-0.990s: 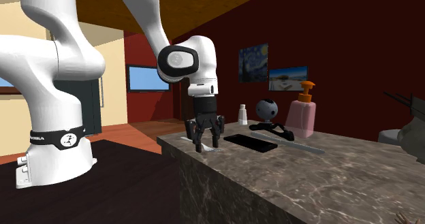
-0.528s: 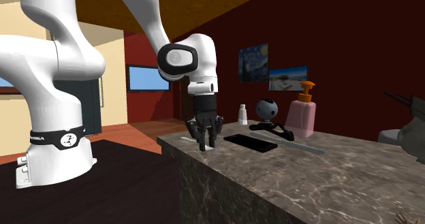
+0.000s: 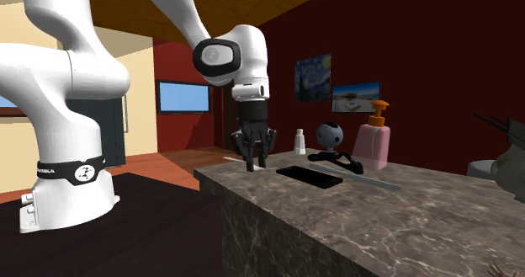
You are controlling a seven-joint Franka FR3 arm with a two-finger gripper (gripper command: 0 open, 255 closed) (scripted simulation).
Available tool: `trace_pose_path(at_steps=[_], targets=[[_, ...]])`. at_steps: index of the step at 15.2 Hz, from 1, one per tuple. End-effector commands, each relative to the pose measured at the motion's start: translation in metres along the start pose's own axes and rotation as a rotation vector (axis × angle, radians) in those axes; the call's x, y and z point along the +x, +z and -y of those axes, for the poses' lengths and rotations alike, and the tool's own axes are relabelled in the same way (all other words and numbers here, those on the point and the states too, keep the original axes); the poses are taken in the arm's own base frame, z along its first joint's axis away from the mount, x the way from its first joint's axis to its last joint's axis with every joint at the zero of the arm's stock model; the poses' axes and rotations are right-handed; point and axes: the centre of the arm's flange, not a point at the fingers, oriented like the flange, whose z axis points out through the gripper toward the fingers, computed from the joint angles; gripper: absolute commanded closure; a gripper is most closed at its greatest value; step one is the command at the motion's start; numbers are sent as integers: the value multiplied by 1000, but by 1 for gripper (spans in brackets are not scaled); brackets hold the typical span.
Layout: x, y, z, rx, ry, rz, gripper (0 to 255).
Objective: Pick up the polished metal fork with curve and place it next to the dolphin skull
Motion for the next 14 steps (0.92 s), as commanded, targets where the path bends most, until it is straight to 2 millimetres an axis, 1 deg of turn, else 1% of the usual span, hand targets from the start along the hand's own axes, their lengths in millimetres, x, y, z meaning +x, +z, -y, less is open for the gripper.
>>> trace_pose_path(at_steps=[1,14], targets=[[0,-12,1,1,0,2,255],[5,-80,2,1,0,2,255]])
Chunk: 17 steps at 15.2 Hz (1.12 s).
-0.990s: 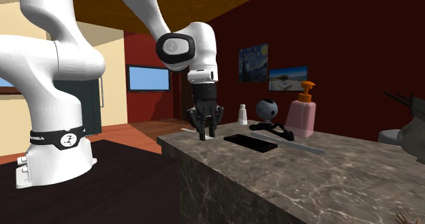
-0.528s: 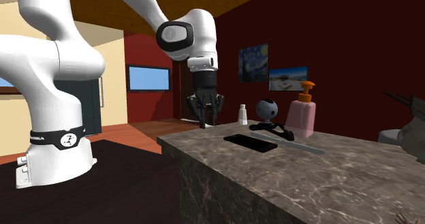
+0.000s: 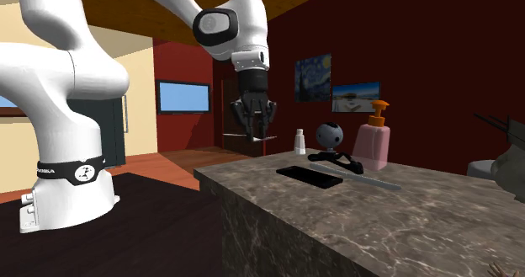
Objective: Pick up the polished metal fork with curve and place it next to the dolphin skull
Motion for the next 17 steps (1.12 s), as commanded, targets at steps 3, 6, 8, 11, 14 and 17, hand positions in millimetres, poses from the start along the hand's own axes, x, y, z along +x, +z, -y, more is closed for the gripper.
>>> trace_pose_path(at_steps=[3,6,8,11,14,17], targets=[[2,-22,1,0,0,1,255],[3,-37,1,0,0,1,255],[3,-48,1,0,0,1,255],[4,-64,2,0,0,1,255],[5,-80,2,0,0,1,255],[6,-95,2,0,0,1,255]])
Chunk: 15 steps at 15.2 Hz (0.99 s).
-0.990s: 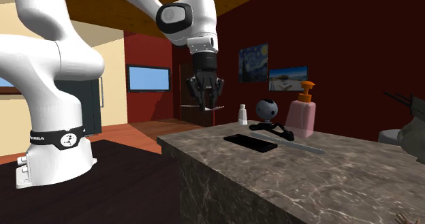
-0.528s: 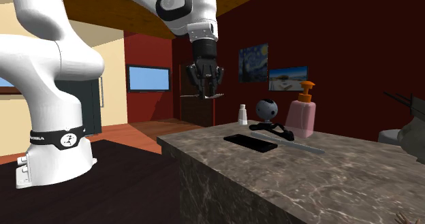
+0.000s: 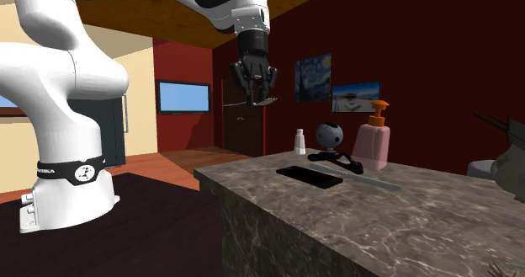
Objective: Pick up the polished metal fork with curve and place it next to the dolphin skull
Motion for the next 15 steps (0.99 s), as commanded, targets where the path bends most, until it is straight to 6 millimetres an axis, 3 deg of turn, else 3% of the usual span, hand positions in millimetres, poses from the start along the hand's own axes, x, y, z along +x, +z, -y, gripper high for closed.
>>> trace_pose_path(at_steps=[1,10,15], targets=[[1,-11,-1,0,0,0,255],[4,-56,0,0,0,0,255],[69,-52,-6,0,0,0,255]])
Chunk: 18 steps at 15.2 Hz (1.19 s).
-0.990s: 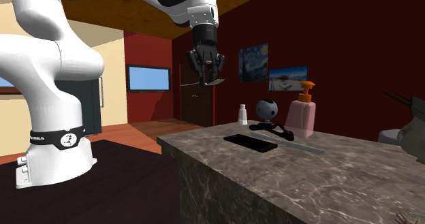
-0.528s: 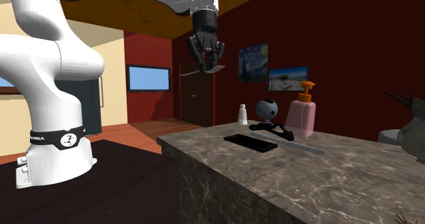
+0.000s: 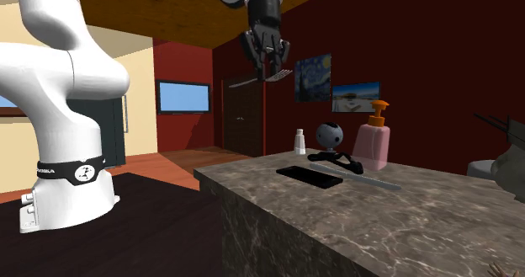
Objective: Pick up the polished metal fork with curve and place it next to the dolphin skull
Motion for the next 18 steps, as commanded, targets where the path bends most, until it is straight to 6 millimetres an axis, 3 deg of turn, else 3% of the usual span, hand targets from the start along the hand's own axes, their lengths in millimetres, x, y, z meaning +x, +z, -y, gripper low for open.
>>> trace_pose_path(at_steps=[1,18], targets=[[29,0,-5,-1,0,0,255],[252,14,-26,-1,0,0,255]])
